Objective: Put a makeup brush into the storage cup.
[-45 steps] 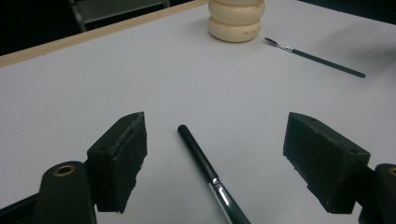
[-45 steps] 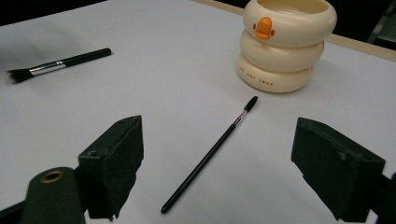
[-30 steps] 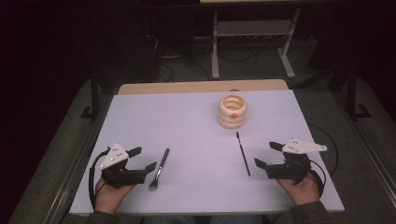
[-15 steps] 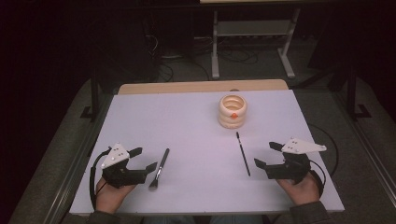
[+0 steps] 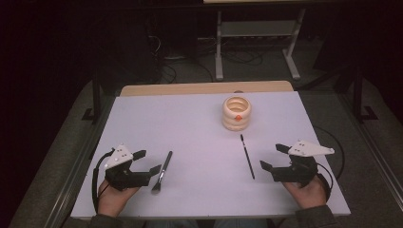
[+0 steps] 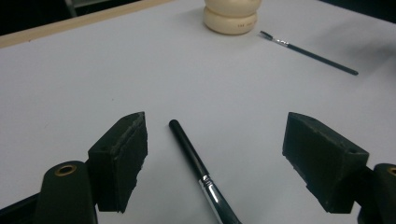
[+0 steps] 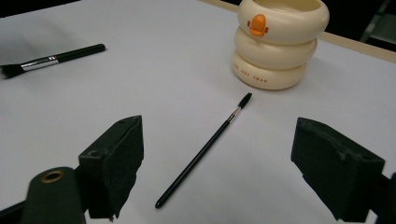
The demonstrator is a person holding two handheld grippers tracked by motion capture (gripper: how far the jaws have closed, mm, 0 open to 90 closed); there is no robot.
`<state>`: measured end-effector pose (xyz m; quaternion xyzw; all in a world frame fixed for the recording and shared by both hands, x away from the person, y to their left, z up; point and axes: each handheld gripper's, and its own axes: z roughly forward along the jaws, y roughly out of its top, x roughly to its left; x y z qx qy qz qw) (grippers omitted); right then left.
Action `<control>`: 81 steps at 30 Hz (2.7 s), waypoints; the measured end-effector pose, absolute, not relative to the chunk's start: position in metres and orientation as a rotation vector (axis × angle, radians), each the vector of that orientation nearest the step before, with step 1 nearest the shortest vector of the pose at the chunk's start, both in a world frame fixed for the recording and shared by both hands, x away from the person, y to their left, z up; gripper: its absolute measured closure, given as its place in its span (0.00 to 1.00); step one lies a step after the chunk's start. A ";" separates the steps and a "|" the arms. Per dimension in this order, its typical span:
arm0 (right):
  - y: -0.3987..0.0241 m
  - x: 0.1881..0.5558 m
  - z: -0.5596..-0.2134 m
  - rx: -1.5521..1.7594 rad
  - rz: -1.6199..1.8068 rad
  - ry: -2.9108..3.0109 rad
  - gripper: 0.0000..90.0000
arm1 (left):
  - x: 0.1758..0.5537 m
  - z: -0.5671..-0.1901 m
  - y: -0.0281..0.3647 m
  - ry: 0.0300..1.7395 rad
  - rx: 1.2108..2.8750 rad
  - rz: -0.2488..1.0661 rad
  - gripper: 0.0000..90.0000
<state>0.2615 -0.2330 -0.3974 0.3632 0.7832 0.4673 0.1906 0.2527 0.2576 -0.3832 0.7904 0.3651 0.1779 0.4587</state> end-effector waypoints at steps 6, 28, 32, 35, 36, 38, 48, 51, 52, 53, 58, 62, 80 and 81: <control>-0.232 0.262 -0.398 1.011 1.306 2.209 0.18 | 0.259 -0.374 0.259 0.915 2.002 0.428 0.25; -0.231 0.262 -0.398 0.995 1.292 2.221 0.18 | 0.303 -0.373 0.232 1.052 2.277 0.294 0.36; -0.231 0.262 -0.398 0.996 1.292 2.223 0.18 | 0.309 -0.377 0.226 1.072 2.308 0.286 0.38; -0.231 0.262 -0.398 0.999 1.292 2.223 0.18 | 0.313 -0.380 0.222 1.082 2.332 0.279 0.42; -0.231 0.262 -0.398 0.997 1.292 2.224 0.18 | 0.314 -0.382 0.221 1.087 2.339 0.271 0.43; -0.232 0.262 -0.398 0.998 1.291 2.224 0.18 | 0.316 -0.385 0.217 1.108 2.340 0.265 0.44; -0.231 0.262 -0.398 0.995 1.293 2.225 0.18 | 0.323 -0.400 0.207 1.179 2.395 0.225 0.54; -0.230 0.262 -0.398 0.993 1.296 2.226 0.18 | 0.323 -0.403 0.205 1.186 2.407 0.226 0.56; -0.229 0.262 -0.398 0.990 1.297 2.230 0.18 | 0.323 -0.403 0.205 1.183 2.415 0.227 0.57; -0.229 0.262 -0.398 0.990 1.297 2.230 0.18 | 0.323 -0.404 0.205 1.187 2.417 0.227 0.57; -0.229 0.262 -0.398 0.983 1.294 2.233 0.18 | 0.324 -0.406 0.201 1.195 2.431 0.227 0.61; -0.229 0.262 -0.398 0.982 1.296 2.233 0.18 | 0.325 -0.411 0.198 1.220 2.441 0.262 0.61; -0.227 0.261 -0.397 0.973 1.305 2.232 0.18 | 0.324 -0.420 0.194 1.230 2.506 0.263 0.88; -0.227 0.261 -0.397 0.977 1.306 2.235 0.18 | 0.325 -0.420 0.194 1.227 2.508 0.264 0.88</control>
